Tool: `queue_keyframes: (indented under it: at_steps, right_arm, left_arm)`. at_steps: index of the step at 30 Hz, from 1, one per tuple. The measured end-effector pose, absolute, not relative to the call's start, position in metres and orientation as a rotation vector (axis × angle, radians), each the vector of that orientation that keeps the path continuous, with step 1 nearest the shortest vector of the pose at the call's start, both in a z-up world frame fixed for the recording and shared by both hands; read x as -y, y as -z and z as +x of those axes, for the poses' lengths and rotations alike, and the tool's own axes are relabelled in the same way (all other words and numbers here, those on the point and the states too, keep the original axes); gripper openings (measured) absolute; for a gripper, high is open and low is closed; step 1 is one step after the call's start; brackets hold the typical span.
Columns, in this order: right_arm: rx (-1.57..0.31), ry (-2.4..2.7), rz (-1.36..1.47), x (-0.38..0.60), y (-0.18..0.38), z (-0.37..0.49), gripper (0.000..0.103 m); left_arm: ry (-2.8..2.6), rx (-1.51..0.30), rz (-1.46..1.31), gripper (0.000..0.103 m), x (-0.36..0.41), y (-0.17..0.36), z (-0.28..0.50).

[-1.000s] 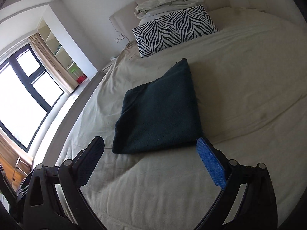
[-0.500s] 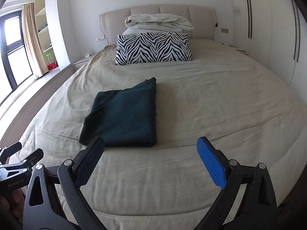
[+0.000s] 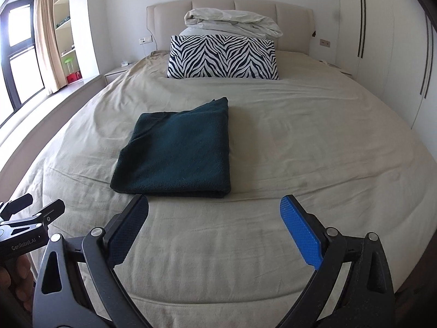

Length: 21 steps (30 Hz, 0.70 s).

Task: Fold small clothes

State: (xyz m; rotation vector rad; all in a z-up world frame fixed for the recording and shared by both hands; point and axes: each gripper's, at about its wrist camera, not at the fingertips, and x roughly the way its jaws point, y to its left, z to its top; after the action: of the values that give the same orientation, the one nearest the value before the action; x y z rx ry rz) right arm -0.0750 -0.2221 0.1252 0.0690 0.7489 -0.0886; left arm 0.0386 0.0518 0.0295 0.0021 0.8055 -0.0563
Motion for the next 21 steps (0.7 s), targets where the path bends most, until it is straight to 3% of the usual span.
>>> queue_keyframes:
  at_steps: [21]
  right_arm:
    - [-0.777,0.091,0.061,0.2203,-0.1206,-0.0739,0.099]
  left_arm:
    - [0.055,-0.802,0.014,0.103,-0.0490,-0.0263,0.0369]
